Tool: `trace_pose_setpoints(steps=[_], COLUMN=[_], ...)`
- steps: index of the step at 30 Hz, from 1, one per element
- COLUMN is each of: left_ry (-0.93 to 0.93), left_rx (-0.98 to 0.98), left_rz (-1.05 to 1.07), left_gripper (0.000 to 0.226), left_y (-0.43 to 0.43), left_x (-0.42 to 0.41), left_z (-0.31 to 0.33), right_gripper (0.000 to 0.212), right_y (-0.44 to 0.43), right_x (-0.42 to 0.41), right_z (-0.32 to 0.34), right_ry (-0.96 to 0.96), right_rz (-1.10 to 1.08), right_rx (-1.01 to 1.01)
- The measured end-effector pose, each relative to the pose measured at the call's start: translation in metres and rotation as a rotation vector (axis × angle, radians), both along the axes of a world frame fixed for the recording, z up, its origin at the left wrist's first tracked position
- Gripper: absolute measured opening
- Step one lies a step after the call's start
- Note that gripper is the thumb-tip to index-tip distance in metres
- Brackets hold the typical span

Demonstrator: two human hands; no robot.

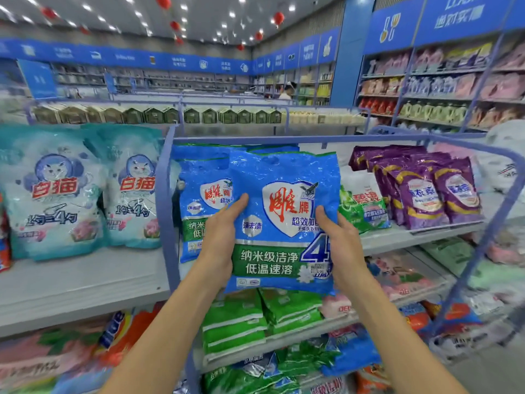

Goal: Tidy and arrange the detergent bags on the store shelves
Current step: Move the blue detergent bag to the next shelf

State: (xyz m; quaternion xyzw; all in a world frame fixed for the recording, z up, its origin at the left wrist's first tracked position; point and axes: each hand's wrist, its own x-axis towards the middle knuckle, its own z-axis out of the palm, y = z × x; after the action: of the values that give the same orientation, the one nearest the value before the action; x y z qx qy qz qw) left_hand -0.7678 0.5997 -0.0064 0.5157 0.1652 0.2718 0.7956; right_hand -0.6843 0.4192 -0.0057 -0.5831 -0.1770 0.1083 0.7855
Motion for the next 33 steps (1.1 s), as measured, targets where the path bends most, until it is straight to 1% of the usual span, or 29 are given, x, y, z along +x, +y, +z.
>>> trace_pose_setpoints(steps=[3, 4, 5, 6, 7, 8, 10, 11, 12, 14, 15, 17, 18, 20, 22, 23, 24, 25, 27, 29, 30, 31, 33], left_ry=[0.014, 0.011, 0.011, 0.032, 0.071, 0.106, 0.141, 0.162, 0.176, 0.172, 0.169, 0.176, 0.176, 0.174, 0.177, 0.196, 0.234, 0.270, 0.332, 0.449, 0.510, 0.549, 0.551], left_rx=[0.035, 0.040, 0.038, 0.041, 0.047, 0.053, 0.060, 0.061, 0.052, 0.040, 0.039, 0.018, 0.024, 0.064, 0.144, 0.192, 0.233, 0.248, 0.274, 0.407, 0.490, 0.566, 0.653], left_rz=[0.032, 0.042, 0.058, 0.084, 0.120, 0.153, 0.222, 0.259, 0.280, 0.310, 0.324, 0.377, 0.409, 0.458, 0.519, 0.551, 0.560, 0.543, 0.414, 0.245, 0.183, 0.176, 0.233], left_gripper=[0.065, 0.065, 0.065, 0.066, 0.066, 0.060, 0.038, 0.039, 0.050, 0.072, 0.076, 0.068, 0.062, 0.050, 0.027, 0.025, 0.030, 0.040, 0.064, 0.086, 0.093, 0.097, 0.105], left_y=[0.003, 0.007, 0.012, 0.013, 0.013, 0.012, 0.007, 0.006, 0.006, 0.004, 0.002, -0.005, -0.008, -0.010, -0.017, -0.020, -0.023, -0.024, -0.024, -0.028, -0.032, -0.034, -0.037], left_x=[0.041, 0.058, 0.074, 0.087, 0.099, 0.109, 0.128, 0.137, 0.147, 0.165, 0.171, 0.178, 0.182, 0.186, 0.182, 0.177, 0.171, 0.165, 0.150, 0.135, 0.131, 0.130, 0.133], left_z=[0.008, 0.009, 0.009, 0.011, 0.012, 0.012, 0.007, 0.001, -0.006, -0.020, -0.024, -0.023, -0.024, -0.031, -0.034, -0.033, -0.033, -0.033, -0.037, -0.049, -0.055, -0.062, -0.070], right_gripper=[0.078, 0.088, 0.091, 0.087, 0.079, 0.071, 0.054, 0.040, 0.030, 0.032, 0.030, 0.012, 0.010, 0.015, 0.014, 0.012, 0.011, 0.015, 0.047, 0.072, 0.079, 0.081, 0.079], right_y=[0.013, 0.017, 0.022, 0.028, 0.033, 0.038, 0.048, 0.051, 0.054, 0.060, 0.061, 0.064, 0.065, 0.062, 0.055, 0.049, 0.042, 0.033, 0.011, -0.010, -0.015, -0.015, -0.010], right_x=[0.052, 0.069, 0.086, 0.108, 0.125, 0.139, 0.168, 0.178, 0.188, 0.202, 0.206, 0.210, 0.210, 0.209, 0.206, 0.207, 0.208, 0.208, 0.206, 0.201, 0.198, 0.194, 0.188], right_z=[0.003, 0.005, 0.008, 0.006, 0.007, 0.007, -0.002, -0.007, -0.012, -0.020, -0.021, -0.022, -0.021, -0.025, -0.025, -0.025, -0.026, -0.026, -0.030, -0.044, -0.052, -0.058, -0.068], right_ry=[-0.037, -0.050, -0.063, -0.066, -0.057, -0.047, -0.031, -0.025, -0.019, 0.012, 0.012, -0.022, -0.023, -0.019, -0.041, -0.058, -0.063, -0.066, -0.103, -0.253, -0.318, -0.358, -0.435], right_rz=[-0.022, -0.028, -0.030, -0.019, -0.020, -0.015, -0.018, -0.018, -0.008, 0.005, 0.005, -0.017, -0.029, -0.003, 0.031, 0.046, 0.066, 0.098, 0.213, 0.306, 0.325, 0.305, 0.195], right_rx=[-0.024, -0.027, -0.035, -0.054, -0.075, -0.101, -0.159, -0.189, -0.213, -0.238, -0.235, -0.245, -0.251, -0.232, -0.234, -0.257, -0.276, -0.283, -0.297, -0.407, -0.485, -0.542, -0.610])
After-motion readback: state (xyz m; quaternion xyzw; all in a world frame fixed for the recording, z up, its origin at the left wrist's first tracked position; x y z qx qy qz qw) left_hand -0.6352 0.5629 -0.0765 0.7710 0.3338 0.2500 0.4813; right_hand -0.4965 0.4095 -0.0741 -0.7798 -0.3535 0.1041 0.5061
